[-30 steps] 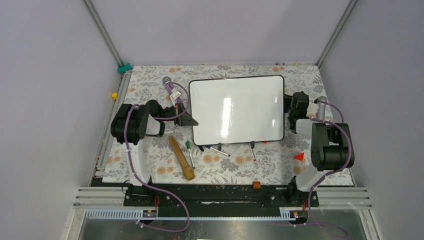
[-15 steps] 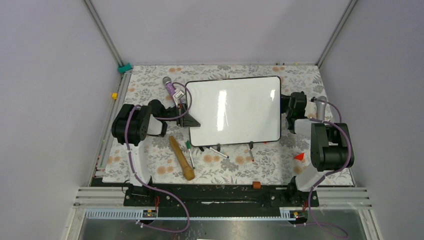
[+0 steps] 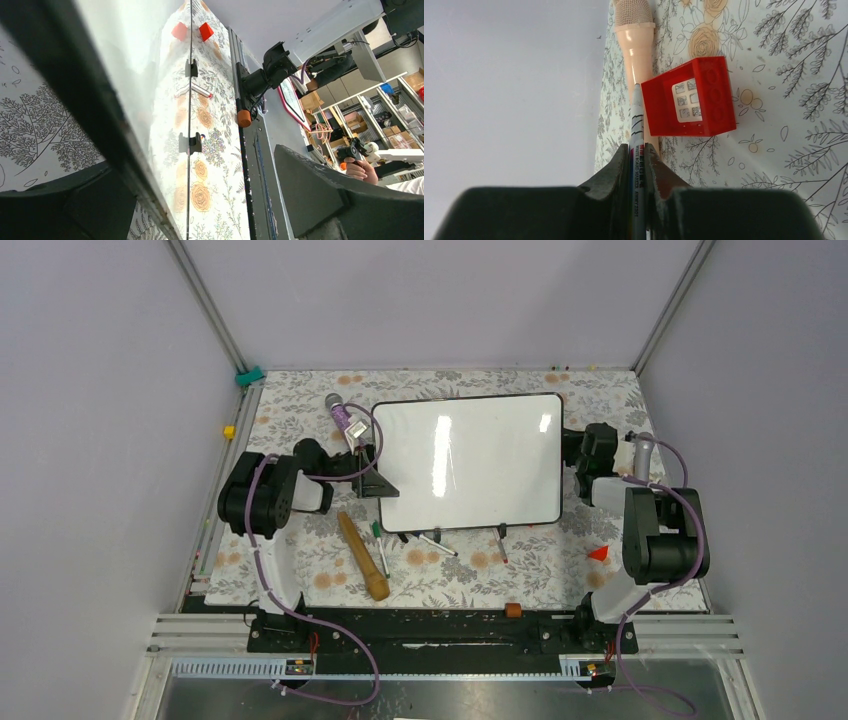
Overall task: Write a sentence on the whiteboard
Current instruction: Move the whiteboard to the center of the board, then hold the whiteboard on the whiteboard stand.
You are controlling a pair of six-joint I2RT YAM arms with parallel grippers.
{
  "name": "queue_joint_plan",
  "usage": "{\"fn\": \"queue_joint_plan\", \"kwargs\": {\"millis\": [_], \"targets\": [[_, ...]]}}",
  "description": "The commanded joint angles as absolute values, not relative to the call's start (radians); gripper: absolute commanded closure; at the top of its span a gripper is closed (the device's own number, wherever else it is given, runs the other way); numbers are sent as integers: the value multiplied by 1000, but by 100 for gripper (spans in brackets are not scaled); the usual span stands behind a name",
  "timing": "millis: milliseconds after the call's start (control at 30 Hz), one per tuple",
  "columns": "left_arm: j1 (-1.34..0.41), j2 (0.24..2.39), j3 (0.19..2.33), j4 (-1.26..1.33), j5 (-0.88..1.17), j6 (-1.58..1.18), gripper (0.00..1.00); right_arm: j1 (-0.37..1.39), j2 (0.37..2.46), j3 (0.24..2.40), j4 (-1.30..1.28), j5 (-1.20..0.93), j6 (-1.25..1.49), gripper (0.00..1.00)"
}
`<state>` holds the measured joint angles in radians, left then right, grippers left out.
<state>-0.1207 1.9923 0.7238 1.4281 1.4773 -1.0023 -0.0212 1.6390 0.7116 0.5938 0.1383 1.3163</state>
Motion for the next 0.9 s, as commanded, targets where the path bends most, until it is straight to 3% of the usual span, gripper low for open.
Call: {"fn": "queue_joint_plan", "kwargs": {"millis": [0, 600, 867], "targets": [[-124, 1945, 715, 1474, 1499, -970, 1, -43, 1596, 747, 583, 144, 1284, 100], [25, 1761, 570, 1476, 1363, -929, 1, -122, 1550, 715, 558, 157, 1267, 100], [109, 1583, 489, 1475, 1368, -897, 1, -134, 1502, 701, 542, 183, 1235, 100]]}}
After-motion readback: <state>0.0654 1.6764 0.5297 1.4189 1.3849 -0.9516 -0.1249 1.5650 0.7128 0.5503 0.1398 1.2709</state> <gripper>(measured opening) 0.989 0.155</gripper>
